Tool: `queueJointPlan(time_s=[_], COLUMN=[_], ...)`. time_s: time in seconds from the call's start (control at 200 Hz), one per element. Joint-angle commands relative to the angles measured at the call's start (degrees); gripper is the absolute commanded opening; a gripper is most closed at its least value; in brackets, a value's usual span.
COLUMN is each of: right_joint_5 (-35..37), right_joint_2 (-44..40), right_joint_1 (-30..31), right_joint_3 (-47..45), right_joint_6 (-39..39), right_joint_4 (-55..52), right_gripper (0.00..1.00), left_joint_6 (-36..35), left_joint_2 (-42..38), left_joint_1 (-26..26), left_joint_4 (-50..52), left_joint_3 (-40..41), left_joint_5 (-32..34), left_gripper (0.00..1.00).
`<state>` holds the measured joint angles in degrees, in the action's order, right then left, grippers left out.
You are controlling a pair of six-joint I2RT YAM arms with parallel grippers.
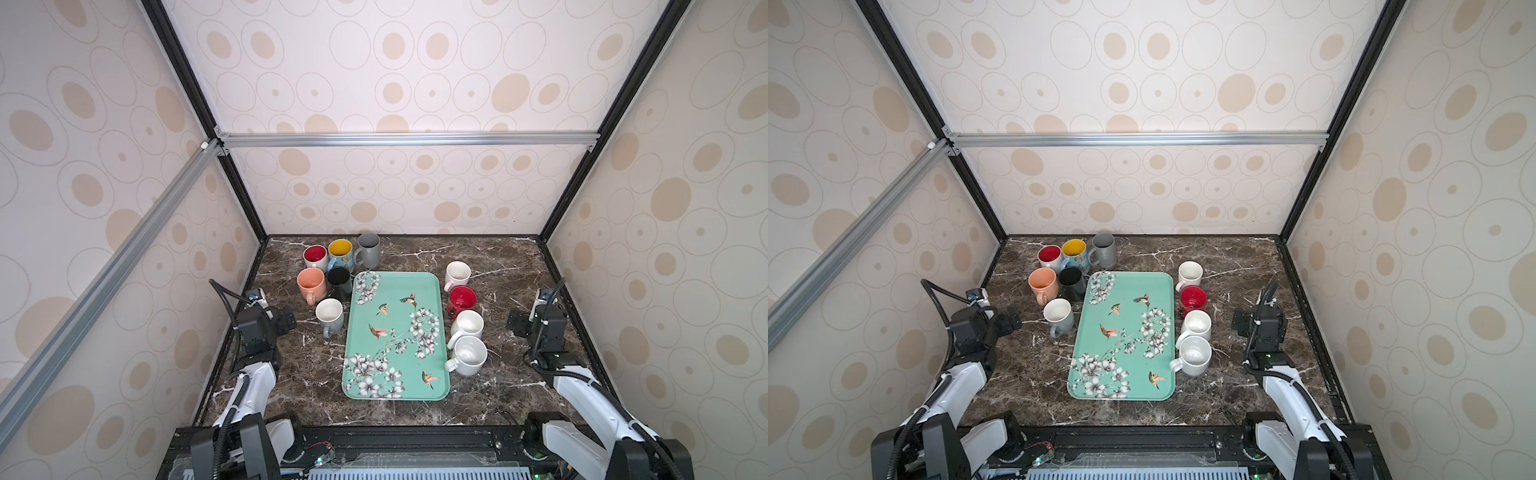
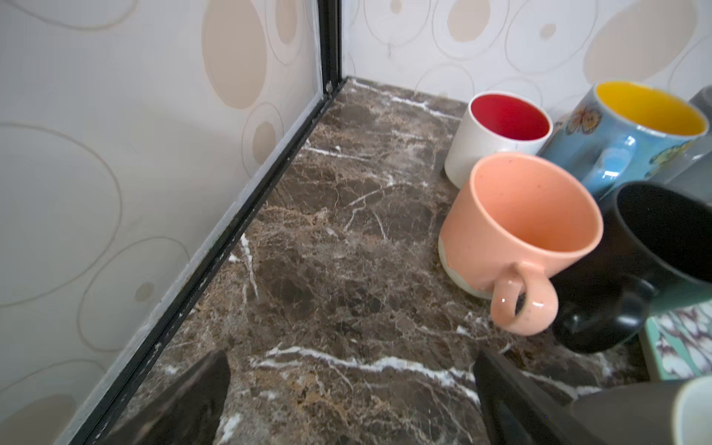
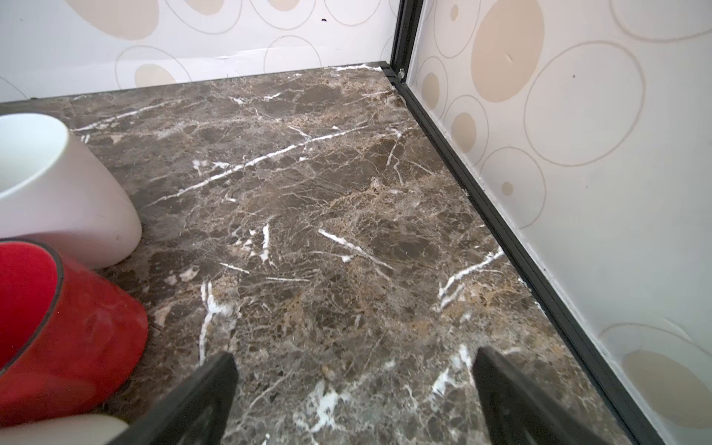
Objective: Turn the mug right side up
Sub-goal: Reset both arms
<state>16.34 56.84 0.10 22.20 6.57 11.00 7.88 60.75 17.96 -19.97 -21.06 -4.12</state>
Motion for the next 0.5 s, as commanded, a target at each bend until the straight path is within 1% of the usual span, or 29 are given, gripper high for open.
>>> queueJointPlan(time_s=[0.0, 0.105, 0.195, 0.305, 0.395, 0.495], right_joint_5=[-4.09, -4.78, -5.68, -6.64, -7.54, -8.85], right_joint_2=[3.1, 6.9, 9.46, 11.88, 14.41, 15.43], right_joint_1=[-0.36, -0.36, -0.36, -0.43, -0.45, -0.45], right_joint_3=[-1.57, -2.74, -3.86, -4.78, -5.32, -4.89], right_joint_6=[0.11, 0.27, 0.28, 0.46, 0.13, -0.52], right_joint_4=[9.95, 15.82, 20.62, 25.16, 28.95, 29.72], right_gripper=[0.99, 0.99, 0.99, 0.99, 1.0, 0.99], left_joint_6=[4.86, 6.12, 5.12, 2.54, 0.6, -1.44], left_joint_2=[1.01, 3.19, 4.53, 6.03, 6.95, 8.44], left_joint_1=[0.33, -0.14, -1.37, -4.09, -6.68, -9.66], left_joint_4=[-14.43, -19.62, -23.67, -29.09, -29.51, -29.33], left_joint_3=[3.28, 6.01, 8.19, 10.73, 10.57, 9.46], left_joint_5=[0.94, 0.97, 1.21, 2.06, 3.39, 4.5], left_gripper=[1.0, 1.0, 1.0, 1.0, 1.0, 1.0])
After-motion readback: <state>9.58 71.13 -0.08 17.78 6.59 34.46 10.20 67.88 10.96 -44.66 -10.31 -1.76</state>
